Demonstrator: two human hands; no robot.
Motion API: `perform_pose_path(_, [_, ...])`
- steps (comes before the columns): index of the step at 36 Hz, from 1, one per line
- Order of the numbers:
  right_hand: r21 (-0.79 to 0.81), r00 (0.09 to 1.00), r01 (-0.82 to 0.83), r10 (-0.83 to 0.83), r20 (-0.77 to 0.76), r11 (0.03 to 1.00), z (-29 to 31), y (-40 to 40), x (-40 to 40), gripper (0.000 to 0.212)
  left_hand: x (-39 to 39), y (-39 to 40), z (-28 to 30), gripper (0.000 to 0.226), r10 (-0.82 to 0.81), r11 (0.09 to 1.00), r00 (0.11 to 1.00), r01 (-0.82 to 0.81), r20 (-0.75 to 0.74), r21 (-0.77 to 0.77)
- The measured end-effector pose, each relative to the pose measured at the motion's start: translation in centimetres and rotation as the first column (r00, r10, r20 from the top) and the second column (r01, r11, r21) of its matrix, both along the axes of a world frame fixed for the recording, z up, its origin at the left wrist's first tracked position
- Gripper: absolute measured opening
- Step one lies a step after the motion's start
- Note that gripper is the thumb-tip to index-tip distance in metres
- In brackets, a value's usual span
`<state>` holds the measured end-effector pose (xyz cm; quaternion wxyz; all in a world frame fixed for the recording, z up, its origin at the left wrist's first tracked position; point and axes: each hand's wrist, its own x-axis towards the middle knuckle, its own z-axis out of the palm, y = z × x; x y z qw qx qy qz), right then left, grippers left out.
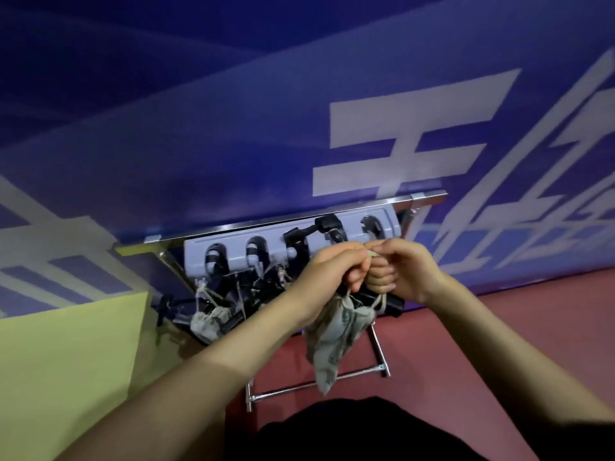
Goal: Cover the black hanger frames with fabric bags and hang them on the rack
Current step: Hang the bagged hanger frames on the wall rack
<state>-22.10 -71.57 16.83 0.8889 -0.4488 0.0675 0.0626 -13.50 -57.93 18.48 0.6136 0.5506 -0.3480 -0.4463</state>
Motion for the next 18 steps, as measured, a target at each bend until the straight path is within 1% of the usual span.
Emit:
perform_pose_path(2, [0.015,0.998,0.043,-0.044,0.035,0.999,0.4,-1.4,-1.8,0.034,-1.0,-1.7,0.5,0.031,-0.053,0.999,0.999,0.053,0.0,0.014])
perform_pose_path(4, [-0.004,0.99,0.134,-0.134,0.051,0.991,0.4,-2.6,-3.4,0.036,-1.6,-3.6,0.8,0.032,-0.107,0.994,0.994,0.106,0.018,0.028])
perform_pose_path(6, [-0.084,0.97,0.241,-0.237,0.056,0.967,0.1,-3.8,-4.6,0.037,-1.7,-5.3,0.7,0.027,-0.14,0.989,0.989,0.138,0.053,0.049])
perform_pose_path(8, [-0.185,0.933,0.358,-0.355,0.049,0.915,-0.5,-5.0,-5.7,0.035,-1.7,-7.0,0.1,0.029,-0.154,0.984,0.985,0.144,0.084,0.108])
perform_pose_path(10, [-0.287,0.897,0.427,-0.441,0.014,0.858,-1.2,-5.9,-6.5,0.022,-1.8,-8.3,-0.9,0.03,-0.154,0.975,0.984,0.136,0.091,0.176])
perform_pose_path(11, [-0.353,0.878,0.445,-0.478,-0.008,0.823,-1.6,-6.3,-6.9,0.019,-1.9,-8.9,-1.5,0.03,-0.156,0.967,0.985,0.137,0.071,0.215])
perform_pose_path(14, [-0.562,0.852,0.403,-0.521,-0.058,0.722,-3.1,-7.1,-7.6,0.023,-2.6,-10.0,-3.3,0.027,-0.147,0.932,0.989,0.131,0.022,0.339])
perform_pose_path(16, [-0.677,0.842,0.351,-0.534,-0.073,0.646,-4.4,-7.4,-7.7,0.022,-3.0,-10.4,-4.5,0.025,-0.167,0.904,0.985,0.133,0.048,0.405])
perform_pose_path(18, [-0.741,0.824,0.321,-0.559,-0.088,0.59,-5.8,-7.5,-7.6,0.022,-3.0,-10.7,-5.2,0.025,-0.186,0.881,0.978,0.124,0.092,0.456])
